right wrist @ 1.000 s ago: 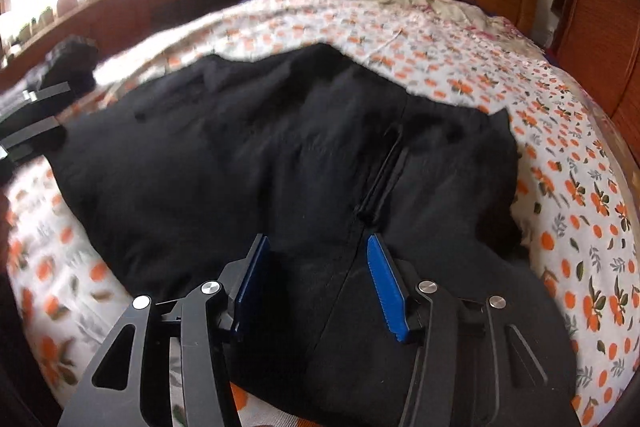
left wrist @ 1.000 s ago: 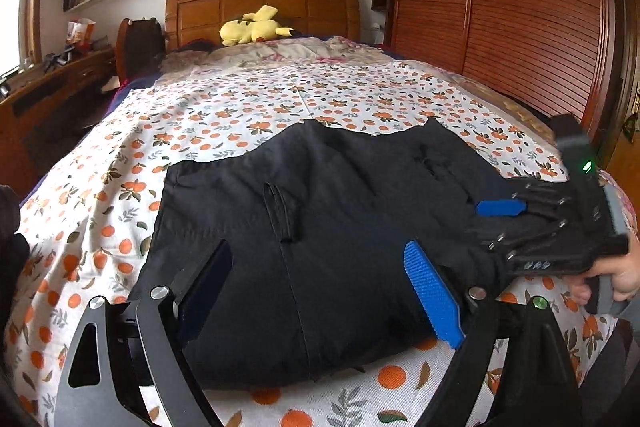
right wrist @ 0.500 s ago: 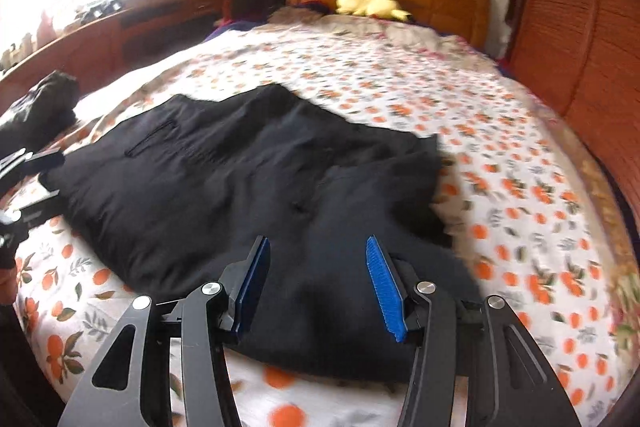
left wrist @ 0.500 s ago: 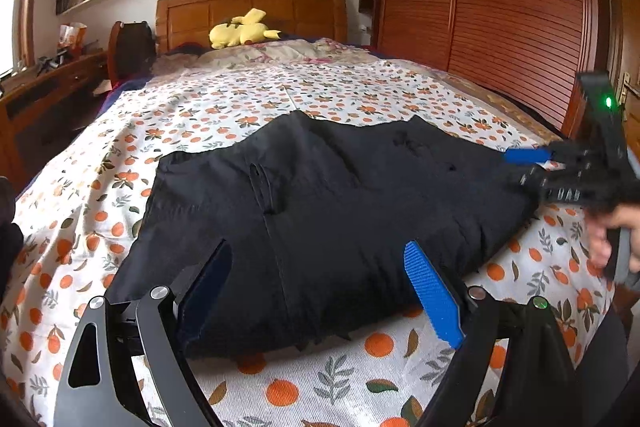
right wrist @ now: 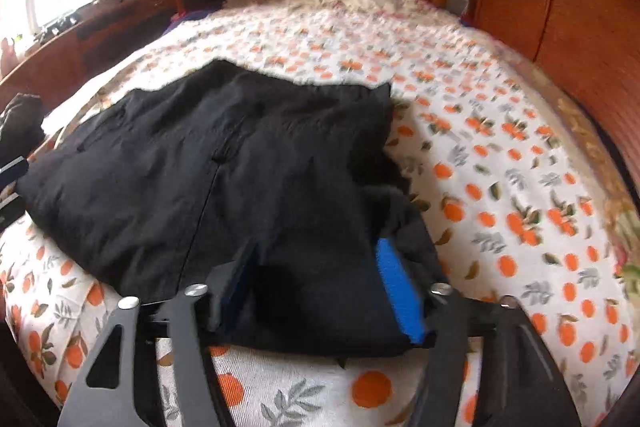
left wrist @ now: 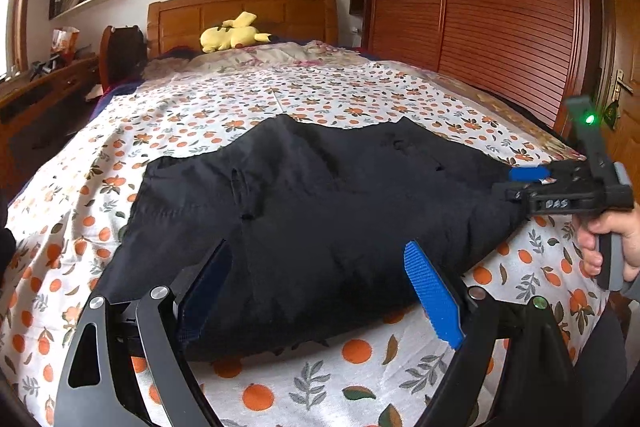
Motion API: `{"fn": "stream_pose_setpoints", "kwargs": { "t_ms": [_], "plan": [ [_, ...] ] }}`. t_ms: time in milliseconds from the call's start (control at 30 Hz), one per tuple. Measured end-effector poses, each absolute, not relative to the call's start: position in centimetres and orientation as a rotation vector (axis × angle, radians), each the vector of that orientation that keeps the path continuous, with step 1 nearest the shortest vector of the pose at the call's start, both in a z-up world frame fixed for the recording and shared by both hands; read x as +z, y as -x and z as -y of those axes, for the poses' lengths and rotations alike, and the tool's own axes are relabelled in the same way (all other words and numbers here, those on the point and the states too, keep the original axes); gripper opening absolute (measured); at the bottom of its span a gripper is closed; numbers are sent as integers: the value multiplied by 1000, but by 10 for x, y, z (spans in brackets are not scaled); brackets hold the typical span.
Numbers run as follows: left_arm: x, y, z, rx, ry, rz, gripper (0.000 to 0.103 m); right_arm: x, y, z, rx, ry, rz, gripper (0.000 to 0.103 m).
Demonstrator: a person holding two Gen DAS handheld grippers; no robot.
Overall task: Fold large clothes
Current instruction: 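Grasp the folded coat's edge with the right tool and lift it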
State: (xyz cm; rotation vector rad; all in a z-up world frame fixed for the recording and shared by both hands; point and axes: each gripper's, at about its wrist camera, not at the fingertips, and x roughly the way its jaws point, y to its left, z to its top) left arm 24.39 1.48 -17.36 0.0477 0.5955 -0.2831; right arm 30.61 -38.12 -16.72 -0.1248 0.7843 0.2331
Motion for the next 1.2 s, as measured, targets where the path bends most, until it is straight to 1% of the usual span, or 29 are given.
{"fn": "stream_pose_setpoints", "kwargs": {
  "t_ms": [67,300,567,633,667,700,733,767,800,833,867,900,1000,1200],
  "plan": [
    [-174,-245,-13,-289,-44,-597,89,-161,-306,393,189,95,-767,80],
    [-175,-248,-10,-301,-32,-602,89,-184,-318,431,126,-110,-888,80],
    [-181,-254,-5,-306,-37,-616,89,-201,-322,434,166,-313,-957,80],
    [-181,-255,-4,-308,-41,-619,89,-203,-324,432,176,-344,-959,77],
    [-181,-256,-3,-307,-46,-618,89,-203,-324,431,182,-352,-957,74],
    [-181,-257,-2,-305,-49,-618,89,-203,-325,432,196,-367,-952,66],
    [-181,-257,-2,-305,-49,-618,89,-203,-325,433,210,-386,-948,63],
    [-181,-257,-2,-306,-47,-621,89,-202,-326,433,221,-400,-945,54],
    [-182,-258,-2,-308,-45,-624,89,-200,-326,434,238,-414,-939,41],
    [-183,-259,-1,-310,-45,-627,89,-196,-325,435,254,-419,-923,34],
    [-184,-261,1,-309,-50,-632,89,-193,-325,435,271,-422,-912,24],
    [-185,-262,3,-309,-60,-639,89,-187,-324,434,290,-422,-893,19],
    [-189,-265,5,-299,-75,-653,89,-162,-315,426,323,-370,-809,16],
    [-204,-275,11,-263,-124,-720,89,-118,-304,398,378,-296,-699,16]
  ]
}}
